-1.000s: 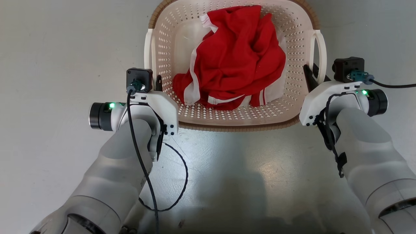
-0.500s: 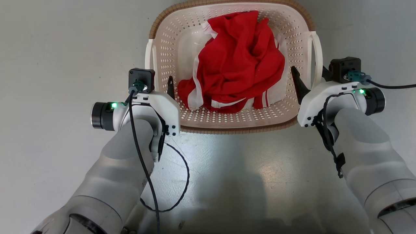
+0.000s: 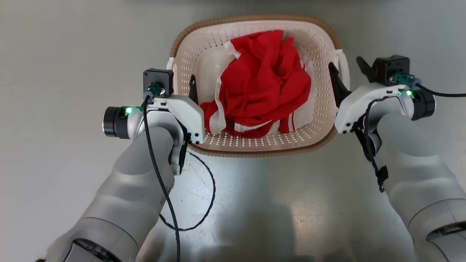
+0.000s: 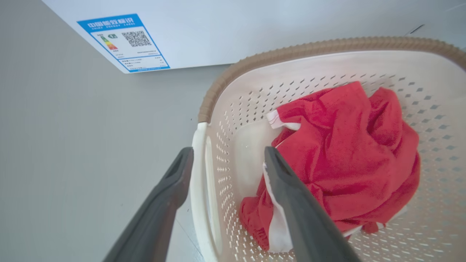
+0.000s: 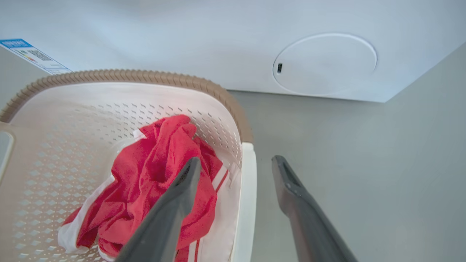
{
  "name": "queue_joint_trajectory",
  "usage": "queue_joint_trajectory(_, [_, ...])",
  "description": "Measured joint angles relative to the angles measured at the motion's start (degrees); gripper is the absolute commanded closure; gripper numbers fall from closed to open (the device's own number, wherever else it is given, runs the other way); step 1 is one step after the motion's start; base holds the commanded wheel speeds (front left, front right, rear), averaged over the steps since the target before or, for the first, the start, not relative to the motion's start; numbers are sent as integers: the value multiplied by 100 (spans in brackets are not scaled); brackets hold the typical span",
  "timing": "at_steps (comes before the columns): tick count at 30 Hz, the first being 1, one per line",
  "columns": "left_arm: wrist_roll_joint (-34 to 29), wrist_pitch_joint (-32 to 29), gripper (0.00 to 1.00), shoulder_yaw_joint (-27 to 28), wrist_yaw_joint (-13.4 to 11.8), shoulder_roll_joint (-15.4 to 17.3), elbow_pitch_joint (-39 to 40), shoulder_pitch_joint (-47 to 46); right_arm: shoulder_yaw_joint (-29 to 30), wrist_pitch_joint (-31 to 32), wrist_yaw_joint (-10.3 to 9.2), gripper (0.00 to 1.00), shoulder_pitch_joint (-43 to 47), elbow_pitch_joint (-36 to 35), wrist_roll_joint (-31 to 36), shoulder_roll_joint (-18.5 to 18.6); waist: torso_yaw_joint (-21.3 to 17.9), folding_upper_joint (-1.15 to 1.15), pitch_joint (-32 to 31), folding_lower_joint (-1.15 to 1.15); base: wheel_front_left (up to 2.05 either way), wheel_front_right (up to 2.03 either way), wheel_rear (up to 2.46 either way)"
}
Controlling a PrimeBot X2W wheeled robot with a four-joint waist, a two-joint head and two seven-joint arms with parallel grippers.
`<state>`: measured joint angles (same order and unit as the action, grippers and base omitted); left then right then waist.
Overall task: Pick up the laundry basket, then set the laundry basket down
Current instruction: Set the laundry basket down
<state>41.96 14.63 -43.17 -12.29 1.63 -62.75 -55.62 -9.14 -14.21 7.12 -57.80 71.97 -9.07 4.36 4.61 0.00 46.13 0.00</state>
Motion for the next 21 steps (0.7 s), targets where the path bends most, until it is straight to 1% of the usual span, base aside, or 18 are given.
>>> queue_joint_trajectory(5, [-350, 1, 0, 376, -7, 18, 378, 160, 323, -1, 0, 0, 164, -545, 261, -2, -12, 0, -284, 0, 0, 0, 0])
queue_joint_trajectory(10, [-815, 1, 0, 793, -13, 51, 865, 672, 594, -9, 0, 0, 771, -1216, 479, -3, 3, 0, -671, 0, 0, 0, 0])
queue_joint_trajectory(14, [-1188, 1, 0, 1216, -34, 56, 1361, 1198, 767, -10, 0, 0, 1294, -1797, 499, -18, 17, 0, -1046, 0, 0, 0, 0])
queue_joint_trajectory(18, [-1566, 1, 0, 1689, -34, 58, 1914, 1844, 772, -10, 0, 0, 1856, -2416, 404, -29, 28, 0, -1467, 0, 0, 0, 0])
queue_joint_trajectory(19, [-1804, 1, 0, 1906, -32, 69, 2229, 2177, 739, -10, 0, 0, 2154, -2741, 339, -36, 29, 0, -1684, 0, 0, 0, 0])
queue_joint_trajectory(21, [-1993, 1, 0, 2116, -21, 74, 2577, 2514, 695, -10, 0, 0, 2454, -3075, 249, -47, 26, 0, -1907, 0, 0, 0, 0])
